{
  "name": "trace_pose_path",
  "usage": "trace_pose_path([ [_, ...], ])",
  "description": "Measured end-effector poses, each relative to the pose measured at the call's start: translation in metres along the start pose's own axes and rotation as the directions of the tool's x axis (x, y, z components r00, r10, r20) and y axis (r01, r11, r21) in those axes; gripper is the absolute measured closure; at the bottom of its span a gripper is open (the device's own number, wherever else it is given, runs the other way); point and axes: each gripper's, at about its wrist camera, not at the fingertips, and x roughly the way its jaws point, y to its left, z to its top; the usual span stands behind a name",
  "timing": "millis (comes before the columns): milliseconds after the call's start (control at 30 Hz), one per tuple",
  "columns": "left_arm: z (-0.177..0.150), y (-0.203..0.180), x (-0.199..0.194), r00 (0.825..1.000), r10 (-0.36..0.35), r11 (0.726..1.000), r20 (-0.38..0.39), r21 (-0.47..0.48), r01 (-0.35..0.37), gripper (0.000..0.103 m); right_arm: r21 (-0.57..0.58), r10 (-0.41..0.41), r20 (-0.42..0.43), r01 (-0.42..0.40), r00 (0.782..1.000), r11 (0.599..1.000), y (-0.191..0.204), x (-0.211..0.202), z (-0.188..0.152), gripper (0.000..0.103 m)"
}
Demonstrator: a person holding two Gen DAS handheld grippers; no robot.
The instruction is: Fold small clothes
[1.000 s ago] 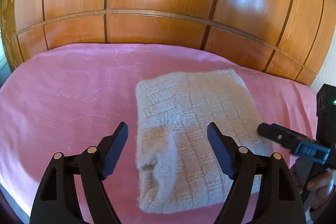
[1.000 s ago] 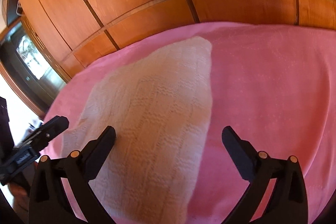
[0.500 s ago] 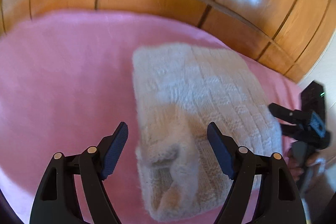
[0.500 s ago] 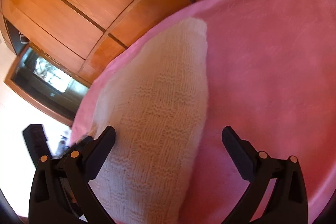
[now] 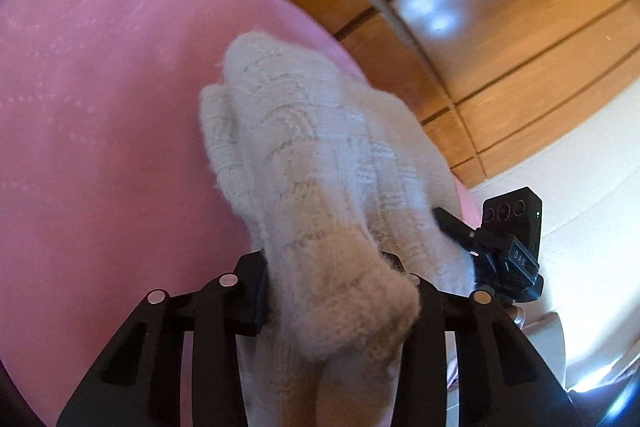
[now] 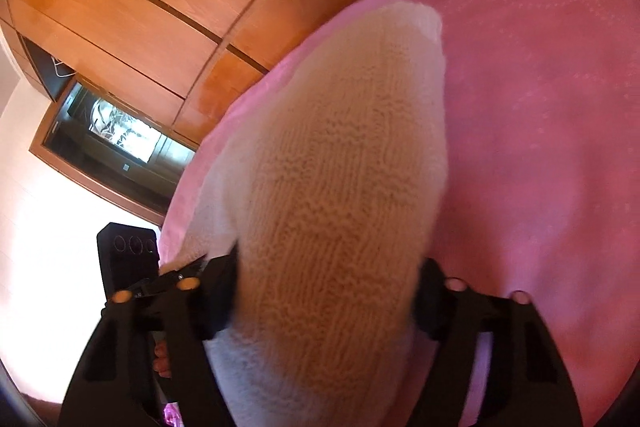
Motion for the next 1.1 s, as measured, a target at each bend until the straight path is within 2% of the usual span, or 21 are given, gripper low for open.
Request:
trace_pose_path([
  [133,-0.004,-0.032,0.001,0.998,-0.065,0.997,-0.012,0.037,0.065,0.067,-0.028,0.018,0.074,-0.016,0.997,0.999,0.017,-0.038,-0.009,0.045],
  [267,-0.006,-0.082,0.033,0.99,-0.117,0.988,-0.078,0.092,0.125,0.067,-0.038,-0.033,0.196,0.041,0.98,0.998,0.013,-0.109,-0.019,0.045],
  [400,-0.01,-0.151,0.084,0.971,-0.173,0.961,-0.162,0.186,0.202,0.067,0.003,-0.119,0.308,0.125,0.944,0.992,-0.011,-0.18,-0.029,0.045],
  [500,-0.018,-0.203,0.132,0.962,-0.154,0.94,-0.227,0.267,0.214,0.067,0.087,-0.222,0.366,0.204,0.904,0.975,-0.046,-0.227,-0.04,0.043],
  [567,-0.029,-0.227,0.171,0.961,-0.069,0.933,-0.267,0.324,0.157,0.067,0.175,-0.321,0.366,0.274,0.873,0.946,-0.078,-0.242,-0.051,0.038],
  [633,-0.045,-0.241,0.208,0.951,0.069,0.912,-0.301,0.405,0.062,0.065,0.254,-0.459,0.307,0.393,0.834,0.884,-0.112,-0.24,-0.065,0.029],
  [667,-0.058,-0.249,0.226,0.945,0.173,0.875,-0.276,0.484,-0.018,0.055,0.284,-0.493,0.28,0.419,0.824,0.862,-0.127,-0.238,-0.072,0.024],
  [700,-0.066,-0.253,0.231,0.95,0.2,0.849,-0.239,0.526,-0.047,0.05,0.304,-0.491,0.285,0.408,0.823,0.861,-0.137,-0.237,-0.08,0.022],
  [733,-0.069,-0.254,0.231,0.952,0.208,0.846,-0.223,0.53,-0.061,0.045,0.318,-0.47,0.319,0.374,0.823,0.871,-0.141,-0.24,-0.088,0.016],
  [800,-0.067,-0.249,0.227,0.951,0.203,0.877,-0.234,0.475,-0.071,0.04,0.333,-0.471,0.342,0.364,0.813,0.87,-0.138,-0.244,-0.097,0.014],
  [867,-0.062,-0.246,0.217,0.953,0.208,0.894,-0.221,0.438,-0.093,0.036,0.315,-0.517,0.352,0.421,0.78,0.851,-0.125,-0.25,-0.099,0.013],
  [900,-0.056,-0.246,0.213,0.955,0.211,0.894,-0.209,0.435,-0.102,0.036,0.298,-0.552,0.362,0.468,0.751,0.832,-0.115,-0.253,-0.101,0.013],
  [967,-0.057,-0.25,0.197,0.962,0.227,0.885,-0.151,0.444,-0.139,0.036,0.252,-0.592,0.401,0.537,0.699,0.805,-0.088,-0.263,-0.101,0.018],
  [1033,-0.052,-0.254,0.185,0.972,0.221,0.877,-0.083,0.453,-0.161,0.036,0.201,-0.586,0.446,0.562,0.677,0.802,-0.064,-0.27,-0.103,0.03],
  [1067,-0.056,-0.259,0.174,0.975,0.217,0.866,-0.04,0.469,-0.173,0.036,0.168,-0.58,0.462,0.576,0.671,0.8,-0.047,-0.267,-0.103,0.037],
  [1100,-0.059,-0.26,0.173,0.974,0.225,0.857,-0.019,0.48,-0.188,0.036,0.141,-0.576,0.467,0.586,0.671,0.798,-0.035,-0.263,-0.104,0.039],
])
